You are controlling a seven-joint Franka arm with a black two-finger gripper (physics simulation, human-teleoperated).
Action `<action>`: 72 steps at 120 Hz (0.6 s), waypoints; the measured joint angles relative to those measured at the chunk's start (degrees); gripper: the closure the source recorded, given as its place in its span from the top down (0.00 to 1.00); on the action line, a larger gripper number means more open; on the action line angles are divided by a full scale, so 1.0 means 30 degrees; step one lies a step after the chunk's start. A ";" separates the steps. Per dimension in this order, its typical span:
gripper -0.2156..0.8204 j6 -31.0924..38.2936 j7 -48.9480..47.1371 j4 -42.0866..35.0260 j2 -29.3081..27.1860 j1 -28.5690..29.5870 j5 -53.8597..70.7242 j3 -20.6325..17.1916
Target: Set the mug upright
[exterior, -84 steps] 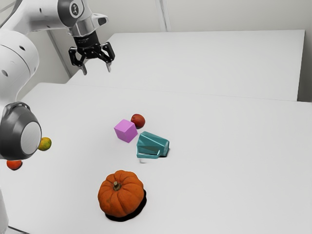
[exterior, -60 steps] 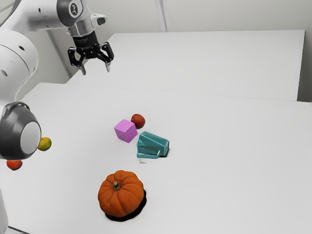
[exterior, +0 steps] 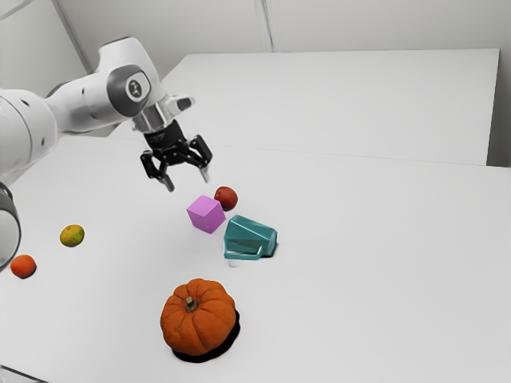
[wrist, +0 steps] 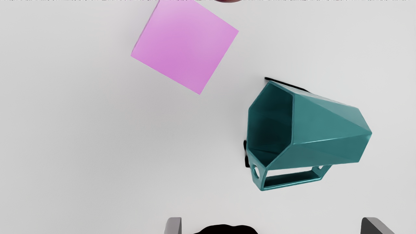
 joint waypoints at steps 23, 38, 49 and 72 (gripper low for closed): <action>0.79 0.3661 0.2363 -0.2309 0.0014 -0.0019 -0.2654 -0.0175; 0.79 0.5214 0.4143 -0.3361 0.0087 -0.0041 -0.4585 -0.0247; 0.79 0.5990 0.5445 -0.4073 0.0154 -0.0045 -0.5925 -0.0256; 0.79 0.6769 0.7929 -0.4904 0.0676 -0.0091 -0.8040 -0.0435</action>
